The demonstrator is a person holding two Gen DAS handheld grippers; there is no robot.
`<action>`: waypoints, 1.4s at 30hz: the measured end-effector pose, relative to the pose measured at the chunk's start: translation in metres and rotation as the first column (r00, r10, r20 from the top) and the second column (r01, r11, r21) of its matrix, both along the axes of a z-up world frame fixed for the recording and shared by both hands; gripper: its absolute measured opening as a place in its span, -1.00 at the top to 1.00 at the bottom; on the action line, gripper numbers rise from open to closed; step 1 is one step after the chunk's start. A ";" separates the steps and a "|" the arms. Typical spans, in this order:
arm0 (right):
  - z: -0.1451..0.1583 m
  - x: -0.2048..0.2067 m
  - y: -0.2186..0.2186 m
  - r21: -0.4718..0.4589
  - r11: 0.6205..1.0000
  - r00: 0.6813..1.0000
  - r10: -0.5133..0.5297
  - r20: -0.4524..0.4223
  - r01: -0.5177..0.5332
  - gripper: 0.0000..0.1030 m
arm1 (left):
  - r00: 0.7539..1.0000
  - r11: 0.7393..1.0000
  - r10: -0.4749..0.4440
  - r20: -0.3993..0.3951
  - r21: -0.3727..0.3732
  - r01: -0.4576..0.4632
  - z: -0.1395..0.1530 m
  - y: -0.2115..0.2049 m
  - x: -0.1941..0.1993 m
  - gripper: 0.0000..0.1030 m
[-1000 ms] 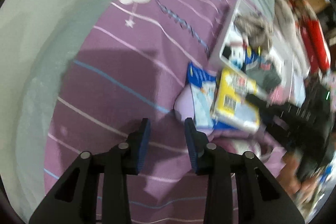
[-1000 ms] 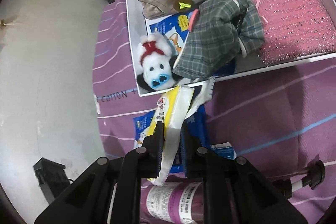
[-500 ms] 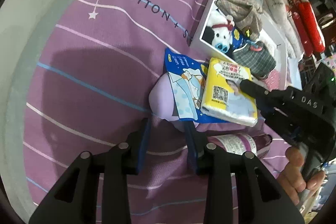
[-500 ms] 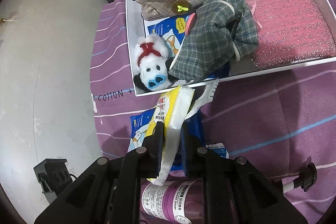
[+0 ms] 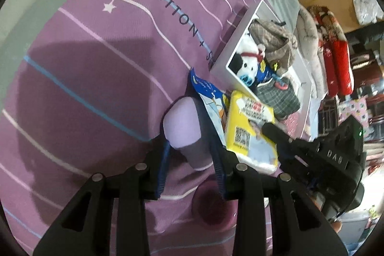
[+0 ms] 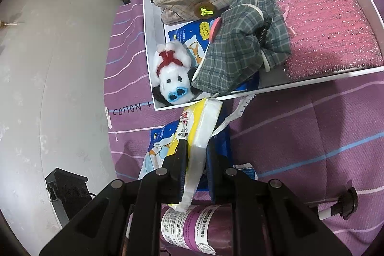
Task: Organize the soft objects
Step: 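Grasp the lavender pad with the left tool while the right tool holds the yellow box, then lower the yellow box and lavender pad into the white box and open both tools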
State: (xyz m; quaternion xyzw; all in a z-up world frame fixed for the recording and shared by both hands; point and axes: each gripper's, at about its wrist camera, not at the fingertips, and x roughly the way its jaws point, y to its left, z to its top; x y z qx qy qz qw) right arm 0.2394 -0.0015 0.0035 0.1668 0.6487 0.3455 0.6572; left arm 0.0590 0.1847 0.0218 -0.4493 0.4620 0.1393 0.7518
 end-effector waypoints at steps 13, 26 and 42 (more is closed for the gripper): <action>0.007 0.000 -0.003 -0.009 1.000 1.000 0.003 0.018 -0.003 0.73 | 0.996 0.989 0.061 0.068 0.134 -0.069 0.032 -0.004 -0.008 0.66; 0.061 0.009 -0.053 0.131 0.990 0.989 -0.074 0.130 0.057 0.74 | 0.993 0.914 0.033 0.109 0.398 -0.074 0.084 -0.031 -0.015 0.66; 0.062 0.046 -0.124 0.178 0.939 0.890 -0.338 0.305 0.295 0.74 | 0.966 0.880 -0.225 0.128 0.453 0.144 0.070 -0.079 0.068 0.66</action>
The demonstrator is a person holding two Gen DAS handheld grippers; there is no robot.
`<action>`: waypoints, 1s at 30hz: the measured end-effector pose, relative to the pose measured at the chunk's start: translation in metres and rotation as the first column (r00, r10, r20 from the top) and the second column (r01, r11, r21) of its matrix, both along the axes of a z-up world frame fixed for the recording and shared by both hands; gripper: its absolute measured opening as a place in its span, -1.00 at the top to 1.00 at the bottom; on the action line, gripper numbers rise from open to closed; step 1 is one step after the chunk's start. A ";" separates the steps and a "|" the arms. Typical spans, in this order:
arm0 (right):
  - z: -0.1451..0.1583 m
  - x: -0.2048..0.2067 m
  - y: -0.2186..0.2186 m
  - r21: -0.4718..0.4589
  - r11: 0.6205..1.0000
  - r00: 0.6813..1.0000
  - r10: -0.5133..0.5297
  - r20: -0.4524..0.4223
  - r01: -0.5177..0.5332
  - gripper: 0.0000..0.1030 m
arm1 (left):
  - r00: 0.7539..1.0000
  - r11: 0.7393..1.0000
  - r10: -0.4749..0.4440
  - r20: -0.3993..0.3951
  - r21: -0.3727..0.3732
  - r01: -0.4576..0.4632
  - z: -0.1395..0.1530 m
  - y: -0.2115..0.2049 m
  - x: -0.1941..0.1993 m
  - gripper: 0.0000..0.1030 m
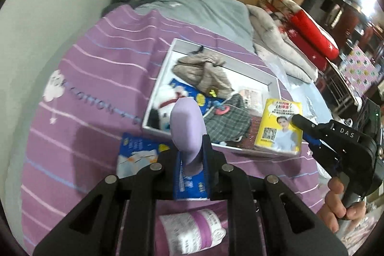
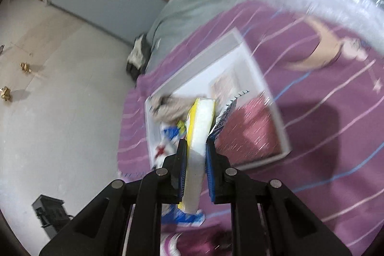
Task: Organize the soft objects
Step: 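Lower the yellow box and lavender pad into the white box and open both tools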
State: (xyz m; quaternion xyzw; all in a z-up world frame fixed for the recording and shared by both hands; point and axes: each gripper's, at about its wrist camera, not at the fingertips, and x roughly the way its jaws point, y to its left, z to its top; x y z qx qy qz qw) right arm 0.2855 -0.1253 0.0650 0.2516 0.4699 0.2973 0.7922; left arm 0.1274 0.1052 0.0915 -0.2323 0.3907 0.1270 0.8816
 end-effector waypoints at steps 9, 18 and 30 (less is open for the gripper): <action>0.003 0.008 -0.008 -0.088 0.996 0.987 0.008 0.160 0.006 0.74 | 0.997 0.998 -0.069 -0.046 -0.012 0.068 -0.005 -0.008 0.037 0.66; -0.026 0.026 0.015 -0.155 0.987 0.992 0.065 0.111 -0.048 0.71 | 0.989 0.989 -0.112 -0.091 0.089 0.120 -0.002 -0.024 0.074 0.66; -0.027 0.026 0.036 -0.413 0.908 0.971 0.027 0.237 0.075 0.54 | 0.979 0.993 -0.075 -0.190 0.071 0.090 -0.036 -0.002 0.109 0.66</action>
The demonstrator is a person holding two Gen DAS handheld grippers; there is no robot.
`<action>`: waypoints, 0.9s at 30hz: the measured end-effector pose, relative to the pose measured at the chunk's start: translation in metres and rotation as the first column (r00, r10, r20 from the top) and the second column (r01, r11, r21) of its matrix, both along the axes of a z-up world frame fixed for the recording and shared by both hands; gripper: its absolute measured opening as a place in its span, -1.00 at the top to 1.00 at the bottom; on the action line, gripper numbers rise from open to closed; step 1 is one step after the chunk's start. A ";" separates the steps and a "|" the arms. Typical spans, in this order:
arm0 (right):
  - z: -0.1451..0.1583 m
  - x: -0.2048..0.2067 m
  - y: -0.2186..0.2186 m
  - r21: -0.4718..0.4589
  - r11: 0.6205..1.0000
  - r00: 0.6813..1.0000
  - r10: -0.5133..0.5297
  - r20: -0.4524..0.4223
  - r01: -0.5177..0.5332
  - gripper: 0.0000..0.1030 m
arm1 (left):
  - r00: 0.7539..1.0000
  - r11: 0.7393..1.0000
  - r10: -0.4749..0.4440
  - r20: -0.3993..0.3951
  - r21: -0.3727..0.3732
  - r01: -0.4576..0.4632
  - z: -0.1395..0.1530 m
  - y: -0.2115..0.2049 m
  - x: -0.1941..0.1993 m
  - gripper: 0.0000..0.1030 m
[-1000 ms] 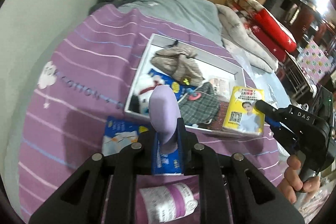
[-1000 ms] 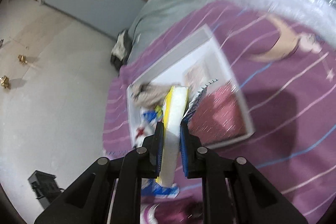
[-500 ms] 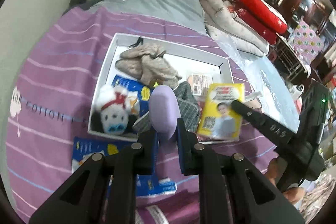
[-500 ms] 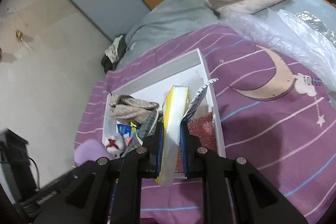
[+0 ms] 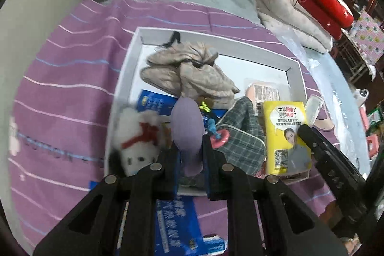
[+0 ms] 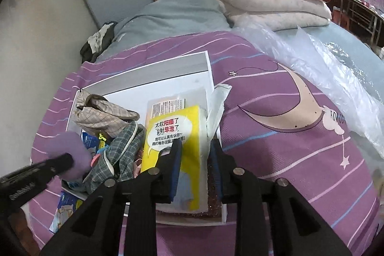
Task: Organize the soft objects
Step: 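Lower the yellow box and lavender pad into the white box and open both tools, then reach the left tool to the blue eye-mask packet while the right tool hovers over the pink bottle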
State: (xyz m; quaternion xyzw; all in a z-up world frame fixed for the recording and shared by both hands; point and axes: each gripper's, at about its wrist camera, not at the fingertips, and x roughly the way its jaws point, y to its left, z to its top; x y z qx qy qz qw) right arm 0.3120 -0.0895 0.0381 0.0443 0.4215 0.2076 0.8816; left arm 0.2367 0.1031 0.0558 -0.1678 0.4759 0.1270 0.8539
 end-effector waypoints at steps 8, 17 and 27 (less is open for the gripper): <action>0.033 -0.021 -0.021 0.145 0.989 0.993 -0.019 0.113 0.002 -0.40 | 0.995 0.987 0.070 0.069 -0.146 -0.060 -0.011 0.028 -0.001 0.64; 0.040 -0.042 -0.009 0.226 0.962 0.970 0.106 0.219 -0.156 -0.58 | 0.989 0.986 0.149 0.021 -0.074 -0.147 0.002 0.022 -0.024 0.00; 0.051 -0.048 -0.006 0.236 0.953 0.981 0.180 0.074 -0.193 -0.58 | 0.987 0.987 0.160 -0.026 -0.022 -0.161 0.034 0.007 -0.051 0.00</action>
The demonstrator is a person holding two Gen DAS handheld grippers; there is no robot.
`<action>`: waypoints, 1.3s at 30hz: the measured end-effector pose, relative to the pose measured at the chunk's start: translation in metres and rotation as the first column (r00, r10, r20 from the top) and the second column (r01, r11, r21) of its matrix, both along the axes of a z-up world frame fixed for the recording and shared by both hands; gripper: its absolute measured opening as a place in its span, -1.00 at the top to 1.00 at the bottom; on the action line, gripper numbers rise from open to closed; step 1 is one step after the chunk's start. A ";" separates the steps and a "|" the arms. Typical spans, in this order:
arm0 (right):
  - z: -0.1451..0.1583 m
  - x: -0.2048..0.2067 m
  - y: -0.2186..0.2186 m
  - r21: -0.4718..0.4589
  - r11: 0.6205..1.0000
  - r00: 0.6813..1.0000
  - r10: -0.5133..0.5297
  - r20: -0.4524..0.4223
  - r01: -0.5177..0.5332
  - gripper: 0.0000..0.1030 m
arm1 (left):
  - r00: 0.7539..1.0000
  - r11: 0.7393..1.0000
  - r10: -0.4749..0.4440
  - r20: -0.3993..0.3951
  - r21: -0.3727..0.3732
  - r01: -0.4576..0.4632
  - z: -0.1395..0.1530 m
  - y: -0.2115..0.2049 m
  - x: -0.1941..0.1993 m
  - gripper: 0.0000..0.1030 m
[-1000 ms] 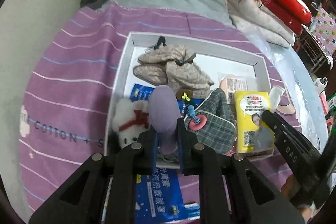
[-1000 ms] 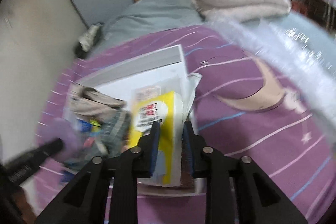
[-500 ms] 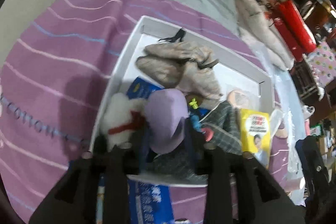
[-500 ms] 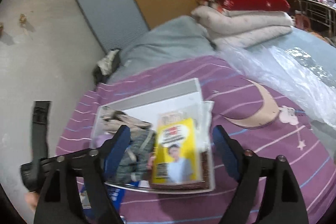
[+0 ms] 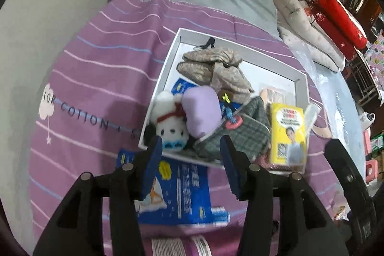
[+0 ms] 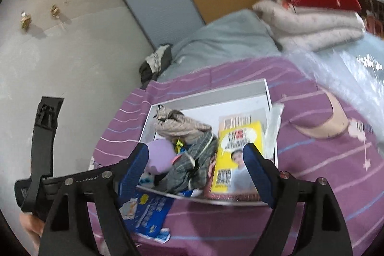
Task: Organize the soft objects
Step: 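Reach the left tool to the blue eye-mask packet while the right tool hovers over the pink bottle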
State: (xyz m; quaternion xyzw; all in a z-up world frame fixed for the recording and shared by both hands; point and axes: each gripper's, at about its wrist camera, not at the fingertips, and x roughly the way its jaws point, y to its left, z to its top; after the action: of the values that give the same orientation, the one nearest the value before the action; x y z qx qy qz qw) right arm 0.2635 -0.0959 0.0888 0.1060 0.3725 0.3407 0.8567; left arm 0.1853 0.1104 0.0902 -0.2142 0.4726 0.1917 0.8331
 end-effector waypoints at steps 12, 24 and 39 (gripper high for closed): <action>-0.018 -0.016 0.029 -0.077 0.974 0.958 0.194 -0.210 -0.215 -0.58 | 0.999 0.997 0.037 -0.007 -0.071 -0.038 -0.025 -0.008 -0.044 0.11; -0.018 -0.022 0.036 -0.116 0.957 0.934 0.227 -0.277 -0.267 -0.28 | 0.995 0.999 0.048 -0.089 0.001 -0.048 -0.035 -0.017 -0.053 0.11; -0.049 -0.016 0.045 -0.057 0.942 0.842 0.267 -0.468 -0.330 0.20 | 0.992 0.998 0.053 -0.112 -0.021 -0.055 -0.039 -0.008 -0.058 0.11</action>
State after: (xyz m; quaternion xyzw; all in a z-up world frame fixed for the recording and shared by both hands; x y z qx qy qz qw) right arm 0.2478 -0.0511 0.0399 0.0651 0.5964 0.4099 0.6871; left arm 0.1268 0.1021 0.0515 -0.2259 0.5146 0.2201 0.7973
